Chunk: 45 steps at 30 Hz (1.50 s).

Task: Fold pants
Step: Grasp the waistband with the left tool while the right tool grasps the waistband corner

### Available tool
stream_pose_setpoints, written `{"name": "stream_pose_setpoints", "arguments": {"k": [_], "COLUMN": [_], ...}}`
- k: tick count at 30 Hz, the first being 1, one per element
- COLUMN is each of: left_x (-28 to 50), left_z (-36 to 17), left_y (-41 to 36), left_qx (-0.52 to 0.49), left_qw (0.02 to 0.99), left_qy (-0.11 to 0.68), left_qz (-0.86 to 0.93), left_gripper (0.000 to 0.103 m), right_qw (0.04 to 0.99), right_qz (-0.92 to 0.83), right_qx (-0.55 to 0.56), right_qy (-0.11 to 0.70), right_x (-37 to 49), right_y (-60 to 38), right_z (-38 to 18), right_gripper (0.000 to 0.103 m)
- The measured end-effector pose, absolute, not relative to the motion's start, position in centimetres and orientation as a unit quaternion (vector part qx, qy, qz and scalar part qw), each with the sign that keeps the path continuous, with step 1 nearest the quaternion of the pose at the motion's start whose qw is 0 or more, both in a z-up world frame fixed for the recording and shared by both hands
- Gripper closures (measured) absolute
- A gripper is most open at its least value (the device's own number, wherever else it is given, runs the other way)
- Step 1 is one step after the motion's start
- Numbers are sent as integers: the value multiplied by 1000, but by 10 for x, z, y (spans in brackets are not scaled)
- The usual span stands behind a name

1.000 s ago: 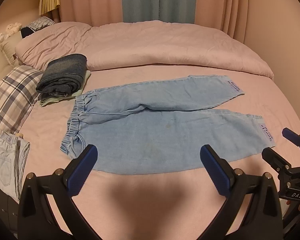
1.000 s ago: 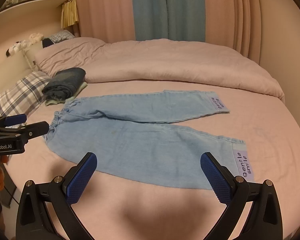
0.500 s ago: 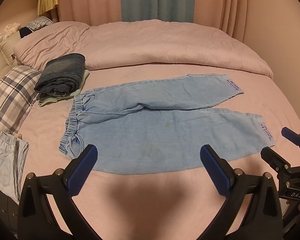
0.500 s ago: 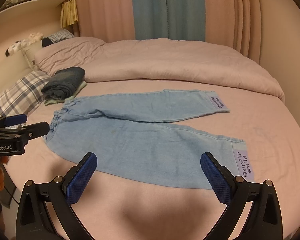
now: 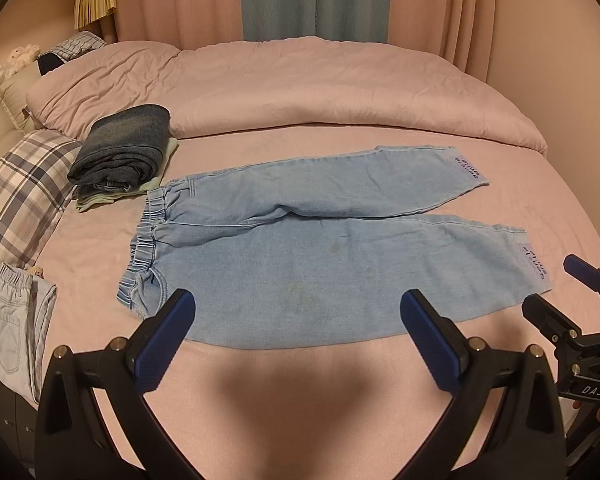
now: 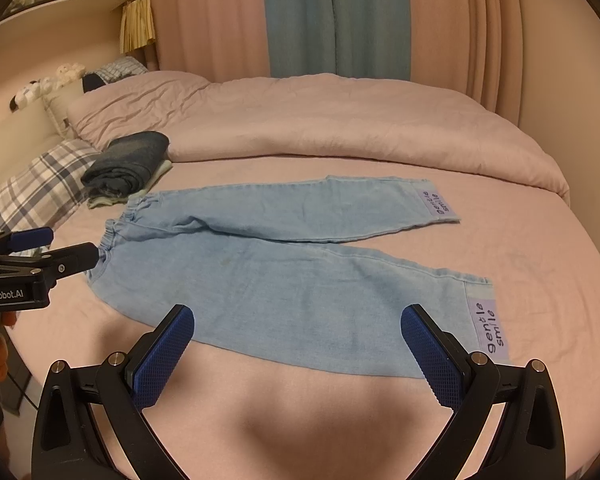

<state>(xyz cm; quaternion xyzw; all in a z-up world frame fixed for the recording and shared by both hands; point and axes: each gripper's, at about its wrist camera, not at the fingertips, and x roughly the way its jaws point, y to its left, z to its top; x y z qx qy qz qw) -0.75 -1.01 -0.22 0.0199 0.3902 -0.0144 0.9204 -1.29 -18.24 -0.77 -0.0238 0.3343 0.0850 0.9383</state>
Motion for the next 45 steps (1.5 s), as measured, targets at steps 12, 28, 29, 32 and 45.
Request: {"name": "stream_pose_setpoints", "arguments": {"k": [12, 28, 29, 32, 45], "left_x": [14, 24, 28, 41, 38], "left_z": [-27, -151, -148, -146, -145], "left_y": [21, 198, 198, 201, 229], "left_qx": [-82, -377, -375, -373, -377], "left_qw": [900, 796, 802, 810, 813], "left_qy": [426, 468, 460, 446, 430], "left_qz": [-46, 75, 72, 76, 110], "left_gripper": [0, 1, 1, 2, 82], "right_qw": [934, 863, 859, 843, 804], "right_qz": [98, 274, 277, 304, 346], "right_qx": [-26, -203, -223, -279, -371], "right_qy": [342, 372, 368, 345, 311], "right_x": [-8, 18, 21, 20, 33], "right_y": [-177, -42, -32, -1, 49], "right_z": [-16, -113, -117, -130, -140], "right_gripper": [0, 0, 0, 0, 92]}}
